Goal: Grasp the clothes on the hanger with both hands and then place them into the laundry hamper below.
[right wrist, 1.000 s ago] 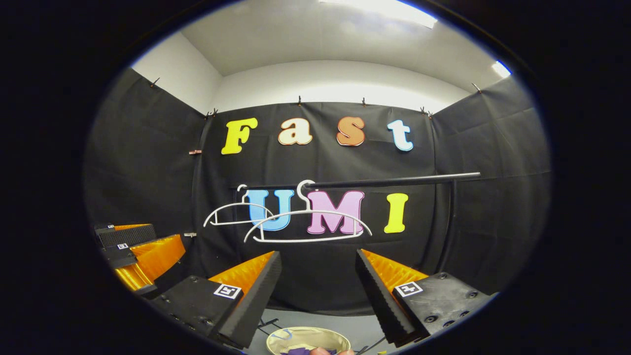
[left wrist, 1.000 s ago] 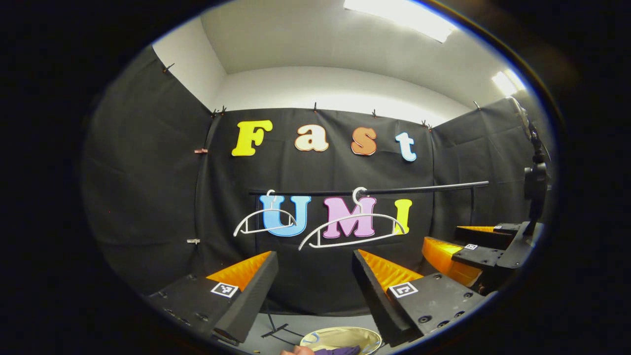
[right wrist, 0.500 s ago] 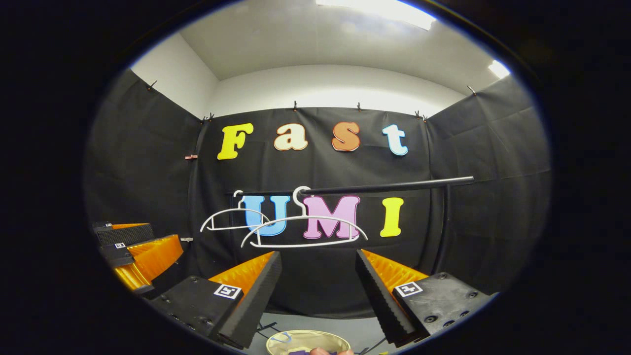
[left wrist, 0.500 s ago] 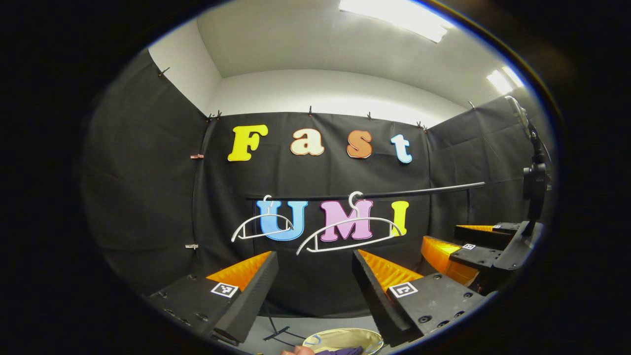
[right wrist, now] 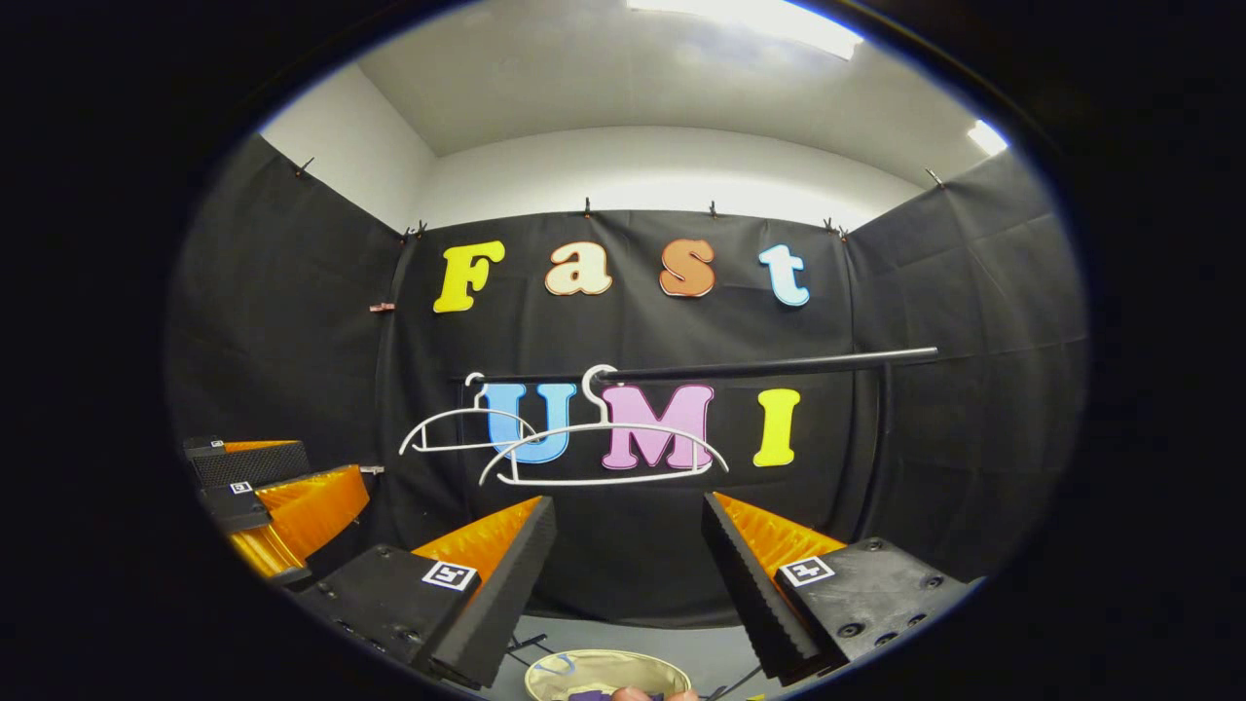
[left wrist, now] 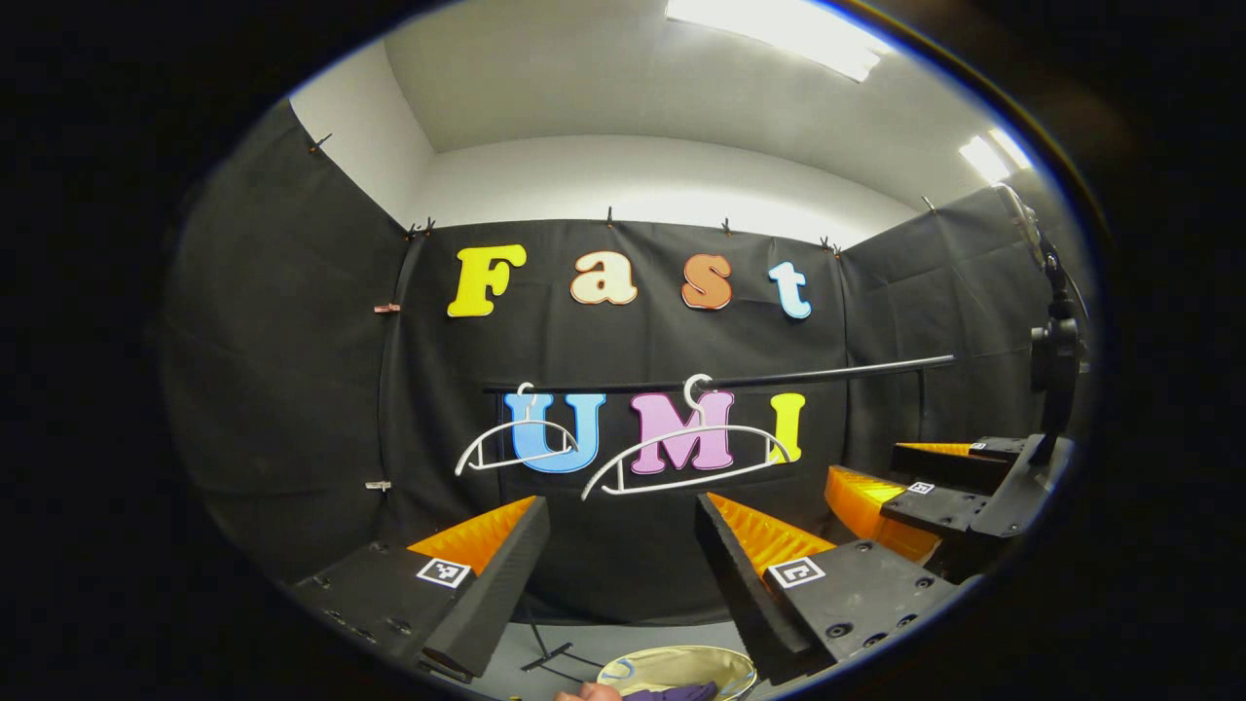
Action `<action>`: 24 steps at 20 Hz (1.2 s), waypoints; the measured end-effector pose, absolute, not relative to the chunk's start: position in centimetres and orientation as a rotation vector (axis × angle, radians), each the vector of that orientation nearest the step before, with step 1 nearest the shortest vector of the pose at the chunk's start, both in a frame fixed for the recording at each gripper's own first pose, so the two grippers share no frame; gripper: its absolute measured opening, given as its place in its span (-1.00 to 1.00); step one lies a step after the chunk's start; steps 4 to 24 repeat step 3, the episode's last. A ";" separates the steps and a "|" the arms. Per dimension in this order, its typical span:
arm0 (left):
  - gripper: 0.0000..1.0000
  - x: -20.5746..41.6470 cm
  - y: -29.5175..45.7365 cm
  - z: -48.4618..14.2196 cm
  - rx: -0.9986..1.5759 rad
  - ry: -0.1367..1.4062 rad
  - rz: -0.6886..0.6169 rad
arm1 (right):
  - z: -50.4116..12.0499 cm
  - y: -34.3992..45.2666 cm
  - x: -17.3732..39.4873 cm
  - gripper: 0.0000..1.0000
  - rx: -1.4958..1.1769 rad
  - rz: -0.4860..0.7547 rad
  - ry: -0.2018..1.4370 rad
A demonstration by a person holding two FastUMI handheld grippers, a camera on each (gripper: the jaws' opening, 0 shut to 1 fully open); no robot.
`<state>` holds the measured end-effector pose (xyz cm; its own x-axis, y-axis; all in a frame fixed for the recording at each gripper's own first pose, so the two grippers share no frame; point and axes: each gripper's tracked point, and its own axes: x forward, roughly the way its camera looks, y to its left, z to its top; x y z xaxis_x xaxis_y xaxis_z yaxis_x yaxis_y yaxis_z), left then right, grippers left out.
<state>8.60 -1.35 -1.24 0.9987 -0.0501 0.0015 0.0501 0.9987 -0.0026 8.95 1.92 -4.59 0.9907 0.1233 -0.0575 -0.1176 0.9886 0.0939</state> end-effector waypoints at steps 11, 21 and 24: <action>0.90 8.6 -1.4 -1.2 -0.010 -0.002 -0.055 | -4.6 1.9 8.9 0.94 0.088 0.119 0.059; 0.90 8.6 -1.4 -1.2 -0.010 -0.002 -0.055 | -4.6 1.9 8.9 0.94 0.088 0.119 0.059; 0.90 8.6 -1.4 -1.2 -0.010 -0.002 -0.055 | -4.6 1.9 8.9 0.94 0.088 0.119 0.059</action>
